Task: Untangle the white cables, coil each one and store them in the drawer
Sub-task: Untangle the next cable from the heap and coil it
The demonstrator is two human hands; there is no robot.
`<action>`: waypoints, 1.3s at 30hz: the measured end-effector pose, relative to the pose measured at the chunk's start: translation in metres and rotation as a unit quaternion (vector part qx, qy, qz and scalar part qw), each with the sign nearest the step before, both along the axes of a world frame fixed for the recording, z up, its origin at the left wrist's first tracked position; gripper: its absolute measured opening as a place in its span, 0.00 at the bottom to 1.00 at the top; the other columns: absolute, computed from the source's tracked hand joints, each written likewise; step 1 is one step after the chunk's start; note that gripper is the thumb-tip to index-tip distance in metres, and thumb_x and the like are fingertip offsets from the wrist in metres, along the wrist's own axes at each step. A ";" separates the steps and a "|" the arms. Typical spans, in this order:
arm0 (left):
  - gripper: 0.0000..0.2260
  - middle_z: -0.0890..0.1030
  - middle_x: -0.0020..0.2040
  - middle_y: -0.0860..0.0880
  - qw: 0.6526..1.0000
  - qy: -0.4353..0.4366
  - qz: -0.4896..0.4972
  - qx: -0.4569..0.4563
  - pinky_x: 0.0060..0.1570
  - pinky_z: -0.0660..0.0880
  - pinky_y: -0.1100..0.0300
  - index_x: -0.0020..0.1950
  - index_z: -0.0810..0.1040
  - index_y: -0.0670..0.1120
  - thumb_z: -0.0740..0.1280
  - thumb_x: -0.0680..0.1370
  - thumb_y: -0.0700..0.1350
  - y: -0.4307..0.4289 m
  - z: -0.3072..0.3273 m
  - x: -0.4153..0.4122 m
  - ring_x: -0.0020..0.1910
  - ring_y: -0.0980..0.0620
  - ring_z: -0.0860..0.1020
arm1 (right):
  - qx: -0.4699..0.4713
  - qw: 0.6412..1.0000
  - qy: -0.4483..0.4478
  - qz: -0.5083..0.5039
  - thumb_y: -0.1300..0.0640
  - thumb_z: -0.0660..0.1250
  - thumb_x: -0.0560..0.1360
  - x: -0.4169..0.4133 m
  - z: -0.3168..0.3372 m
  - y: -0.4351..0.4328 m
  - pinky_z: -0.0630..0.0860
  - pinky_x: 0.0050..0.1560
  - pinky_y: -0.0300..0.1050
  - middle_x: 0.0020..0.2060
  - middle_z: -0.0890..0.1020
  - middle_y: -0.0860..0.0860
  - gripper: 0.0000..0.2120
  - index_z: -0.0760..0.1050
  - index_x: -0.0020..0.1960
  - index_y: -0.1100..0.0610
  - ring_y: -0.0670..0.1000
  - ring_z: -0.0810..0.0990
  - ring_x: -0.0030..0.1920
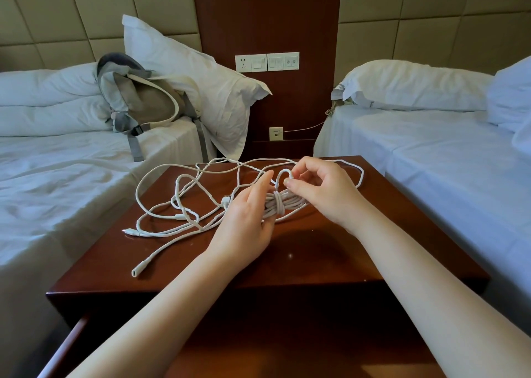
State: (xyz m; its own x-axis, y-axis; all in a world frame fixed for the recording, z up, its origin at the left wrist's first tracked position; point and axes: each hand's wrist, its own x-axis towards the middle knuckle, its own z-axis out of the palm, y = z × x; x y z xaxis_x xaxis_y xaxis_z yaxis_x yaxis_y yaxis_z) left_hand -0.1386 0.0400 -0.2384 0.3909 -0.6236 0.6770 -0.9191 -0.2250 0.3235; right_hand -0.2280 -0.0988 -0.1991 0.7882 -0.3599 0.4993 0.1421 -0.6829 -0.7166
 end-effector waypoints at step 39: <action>0.14 0.71 0.52 0.52 0.999 0.034 -0.033 -0.025 0.48 0.68 0.77 0.57 0.71 0.40 0.69 0.74 0.39 0.001 0.002 0.004 0.49 0.58 0.71 | -0.069 0.996 -0.053 -0.030 0.56 0.68 0.75 0.007 -0.017 -0.001 0.73 0.41 0.35 0.36 0.79 0.46 0.05 0.76 0.41 0.55 0.44 0.78 0.41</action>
State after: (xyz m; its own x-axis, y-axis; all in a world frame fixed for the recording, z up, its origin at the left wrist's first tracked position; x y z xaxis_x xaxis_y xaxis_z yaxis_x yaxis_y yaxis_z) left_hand -0.1343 0.0406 -0.2364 0.3960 -0.6158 0.6811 -0.9069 -0.1462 0.3951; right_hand -0.2214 -0.0993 -0.2160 0.7077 -0.3271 0.6262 0.1681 -0.7829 -0.5990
